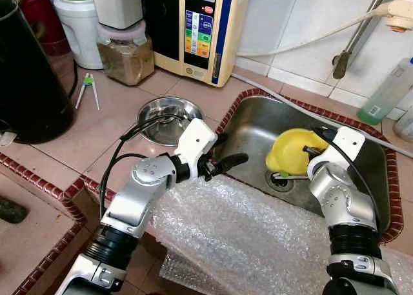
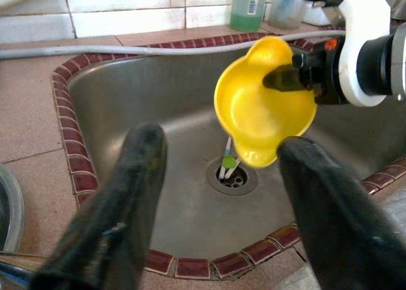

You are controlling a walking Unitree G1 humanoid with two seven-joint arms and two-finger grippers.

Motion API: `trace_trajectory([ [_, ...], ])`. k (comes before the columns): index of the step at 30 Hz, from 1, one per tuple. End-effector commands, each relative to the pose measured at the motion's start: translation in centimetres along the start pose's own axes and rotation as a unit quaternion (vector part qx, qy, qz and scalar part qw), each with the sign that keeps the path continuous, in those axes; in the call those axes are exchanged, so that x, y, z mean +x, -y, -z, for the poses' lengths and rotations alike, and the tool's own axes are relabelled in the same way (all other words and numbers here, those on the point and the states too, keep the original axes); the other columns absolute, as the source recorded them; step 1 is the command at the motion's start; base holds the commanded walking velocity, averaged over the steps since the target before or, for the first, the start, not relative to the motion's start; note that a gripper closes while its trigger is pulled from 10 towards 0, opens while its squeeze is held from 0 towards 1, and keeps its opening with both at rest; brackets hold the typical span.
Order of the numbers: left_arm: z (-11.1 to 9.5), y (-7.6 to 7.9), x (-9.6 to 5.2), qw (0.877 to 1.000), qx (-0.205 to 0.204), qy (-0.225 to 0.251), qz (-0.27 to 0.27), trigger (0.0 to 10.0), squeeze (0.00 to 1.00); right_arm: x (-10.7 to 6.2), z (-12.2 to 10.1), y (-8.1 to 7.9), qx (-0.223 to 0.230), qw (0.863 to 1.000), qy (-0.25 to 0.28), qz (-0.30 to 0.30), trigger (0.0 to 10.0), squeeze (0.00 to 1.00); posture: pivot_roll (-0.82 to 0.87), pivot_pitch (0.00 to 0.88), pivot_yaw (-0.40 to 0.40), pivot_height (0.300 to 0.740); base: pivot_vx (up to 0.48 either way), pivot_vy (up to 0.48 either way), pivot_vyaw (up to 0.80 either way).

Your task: Kitchen organization

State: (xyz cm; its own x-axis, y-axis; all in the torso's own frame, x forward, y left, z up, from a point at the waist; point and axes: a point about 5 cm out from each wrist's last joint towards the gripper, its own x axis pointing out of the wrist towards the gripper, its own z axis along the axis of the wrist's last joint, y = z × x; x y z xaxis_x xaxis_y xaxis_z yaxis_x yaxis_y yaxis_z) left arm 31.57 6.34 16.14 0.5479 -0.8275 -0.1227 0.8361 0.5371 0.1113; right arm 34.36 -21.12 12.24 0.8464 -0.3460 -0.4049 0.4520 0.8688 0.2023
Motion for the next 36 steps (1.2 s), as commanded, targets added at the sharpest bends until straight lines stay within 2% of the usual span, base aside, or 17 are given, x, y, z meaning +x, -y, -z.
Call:
trace_trajectory([
  [1, -0.2, 0.2, 0.1, 1.0, 0.014, -0.001, 0.003, 10.0, 1.0, 0.1, -0.2, 0.4, -0.007, 1.0, 0.008, 0.008, 10.0, 1.0, 0.04, 0.089, -0.068, 0.74, 0.0, 0.0, 0.0],
  [11, -0.6, -0.6, -0.1, 0.999, 0.013, 0.009, -0.036, 10.0, 1.0, 0.2, -0.3, 0.0, -0.015, 1.0, 0.009, -0.008, 10.0, 1.0, 0.04, 0.086, -0.072, 0.74, 0.0, 0.0, 0.0],
  [15, -0.5, -0.6, -0.2, 0.999, 0.018, 0.005, -0.04, 10.0, 1.0, 0.1, 0.3, -1.5, -0.003, 0.998, -0.029, -0.055, 10.0, 1.0, 0.04, 0.087, -0.074, 0.74, 0.0, 0.0, 0.0],
  [19, -0.9, -1.3, -0.4, 0.996, 0.031, 0.022, -0.082, 10.0, 1.0, -0.1, -0.2, -2.0, 0.007, 0.997, -0.015, -0.074, 10.0, 1.0, 0.04, 0.088, -0.076, 0.74, 0.0, 0.0, 0.0],
  [20, -1.5, -2.3, -0.8, 0.99, 0.047, 0.041, -0.129, 10.0, 1.0, -0.3, -0.8, -2.3, 0.004, 0.996, 0.006, -0.09, 10.0, 1.0, 0.04, 0.09, -0.077, 0.74, 0.0, 0.0, 0.0],
  [21, -1.5, -2.3, -0.8, 0.99, 0.047, 0.041, -0.129, 10.0, 1.0, -0.3, -0.8, -2.3, 0.004, 0.996, 0.006, -0.09, 10.0, 1.0, 0.04, 0.09, -0.077, 0.74, 0.0, 0.0, 0.0],
  [22, -1.8, -2.7, -1.0, 0.986, 0.05, 0.051, -0.151, 10.0, 1.0, -0.5, -1.0, -2.5, 0.004, 0.995, 0.014, -0.097, 10.0, 1.0, 0.04, 0.09, -0.077, 0.74, 0.0, 0.0, 0.0],
  [23, -2.3, -3.7, -1.7, 0.974, 0.046, 0.074, -0.208, 10.0, 1.0, -0.8, -1.3, -2.9, -0.001, 0.993, 0.027, -0.117, 10.0, 1.0, 0.04, 0.092, -0.081, 0.74, 0.0, 0.0, 0.0],
  [26, -2.4, -4.6, -2.9, 0.956, 0.037, 0.095, -0.277, 10.0, 1.0, -1.4, -1.5, -3.7, -0.008, 0.988, 0.04, -0.15, 10.0, 1.0, 0.04, 0.092, -0.082, 0.74, 0.0, 0.0, 0.0],
  [27, -2.1, -4.8, -3.8, 0.943, 0.024, 0.108, -0.314, 10.0, 1.0, -2.0, -1.5, -4.4, -0.024, 0.982, 0.045, -0.184, 10.0, 1.0, 0.04, 0.092, -0.084, 0.74, 0.0, 0.0, 0.0],
  [32, -1.3, -4.5, -4.9, 0.922, 0.018, 0.114, -0.369, 10.0, 1.0, -3.2, -1.5, -5.4, -0.066, 0.967, 0.068, -0.235, 10.0, 1.0, 0.04, 0.093, -0.088, 0.74, 0.0, 0.0, 0.0],
  [33, -1.0, -4.4, -5.0, 0.917, 0.011, 0.113, -0.382, 10.0, 1.0, -3.5, -1.4, -5.6, -0.08, 0.962, 0.074, -0.25, 10.0, 1.0, 0.04, 0.092, -0.091, 0.74, 0.0, 0.0, 0.0],
  [34, -0.6, -4.4, -5.2, 0.907, 0.0, 0.112, -0.406, 10.0, 1.0, -4.2, -1.4, -6.1, -0.097, 0.95, 0.083, -0.286, 10.0, 1.0, 0.04, 0.092, -0.091, 0.74, 0.0, 0.0, 0.0],
  [35, -0.6, -4.4, -5.2, 0.907, 0.0, 0.112, -0.406, 10.0, 1.0, -4.2, -1.4, -6.1, -0.097, 0.95, 0.083, -0.286, 10.0, 1.0, 0.04, 0.092, -0.091, 0.74, 0.0, 0.0, 0.0],
  [36, -0.4, -4.5, -5.4, 0.899, -0.008, 0.108, -0.425, 10.0, 1.0, -4.8, -1.3, -6.5, -0.106, 0.94, 0.086, -0.313, 10.0, 1.0, 0.04, 0.092, -0.091, 0.74, 0.0, 0.0, 0.0],
])
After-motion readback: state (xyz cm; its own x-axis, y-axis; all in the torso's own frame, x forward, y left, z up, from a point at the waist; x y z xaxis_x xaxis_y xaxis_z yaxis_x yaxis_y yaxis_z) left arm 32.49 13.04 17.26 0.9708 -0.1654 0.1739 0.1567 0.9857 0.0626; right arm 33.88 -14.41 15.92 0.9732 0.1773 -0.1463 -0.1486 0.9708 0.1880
